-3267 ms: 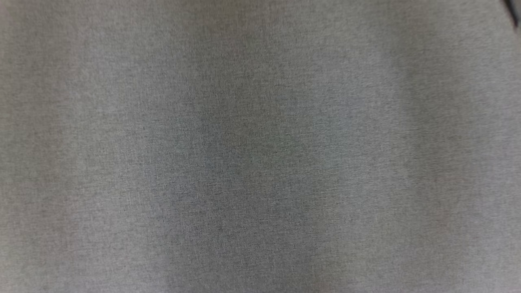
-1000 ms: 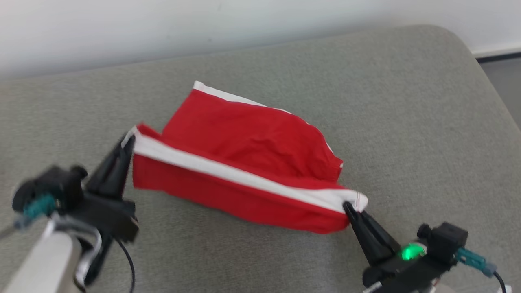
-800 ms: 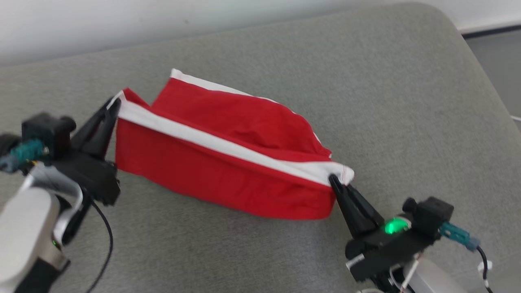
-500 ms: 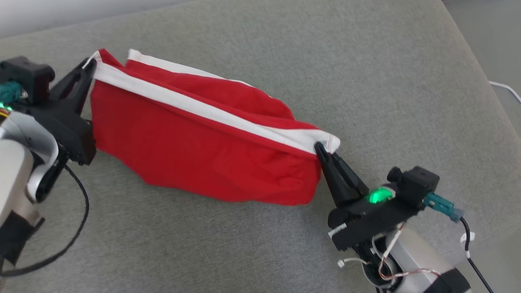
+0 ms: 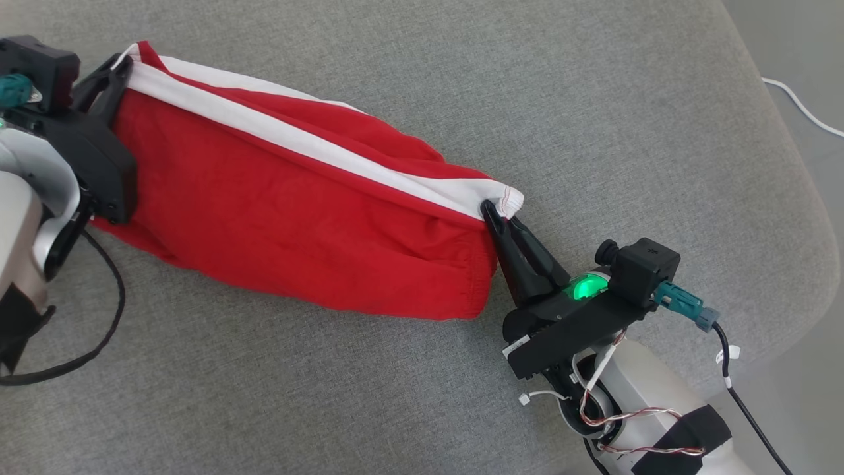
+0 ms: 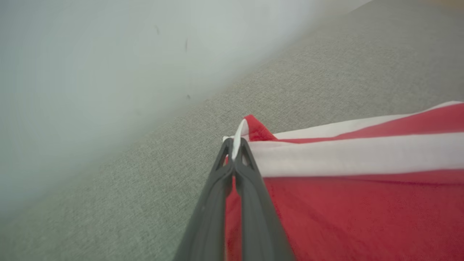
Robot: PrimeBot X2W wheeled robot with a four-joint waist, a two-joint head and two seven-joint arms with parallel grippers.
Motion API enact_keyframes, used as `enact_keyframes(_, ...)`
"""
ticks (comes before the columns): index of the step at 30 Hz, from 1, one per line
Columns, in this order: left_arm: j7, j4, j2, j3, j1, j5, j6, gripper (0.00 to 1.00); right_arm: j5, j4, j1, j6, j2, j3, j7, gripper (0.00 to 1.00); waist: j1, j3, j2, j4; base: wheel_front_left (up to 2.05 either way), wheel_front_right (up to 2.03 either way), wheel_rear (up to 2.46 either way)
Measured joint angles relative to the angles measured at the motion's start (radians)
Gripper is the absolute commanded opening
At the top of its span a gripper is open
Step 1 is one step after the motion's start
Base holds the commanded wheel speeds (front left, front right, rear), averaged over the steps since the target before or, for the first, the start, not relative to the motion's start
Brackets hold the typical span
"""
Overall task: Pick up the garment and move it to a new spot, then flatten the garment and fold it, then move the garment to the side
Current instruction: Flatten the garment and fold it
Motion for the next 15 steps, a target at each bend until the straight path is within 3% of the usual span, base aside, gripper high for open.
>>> enact_keyframes(1, -0.009, 0.012, -0.005, -0.012, -0.005, -0.004, 0.0, 0.21, 0.0, 0.001, 0.0, 0.0, 0.001, -0.001, 0.0, 0.18, 0.0, 0.001, 0.0, -0.002, 0.0, 0.0, 0.0)
enact_keyframes(2, -0.021, 0.026, -0.01, -0.022, -0.01, -0.007, 0.0, 0.6, -0.001, 0.003, 0.0, 0.0, 0.001, -0.002, 0.0, 0.55, -0.0001, 0.001, 0.0, -0.002, 0.0, 0.0, 0.0)
enact_keyframes(3, -0.034, 0.037, -0.016, -0.028, -0.013, -0.011, 0.0, 0.98, -0.002, 0.004, 0.001, 0.0, 0.001, -0.002, 0.0, 1.0, -0.0001, -0.001, 0.0, -0.002, 0.0, 0.0, 0.0)
enact_keyframes(15, -0.212, 0.135, -0.08, -0.059, 0.021, -0.11, 0.0, 1.0, -0.064, -0.104, 0.15, 0.0, -0.025, -0.165, 0.0, 1.0, -0.0003, -0.09, -0.0001, 0.036, 0.0, 0.0, 0.0)
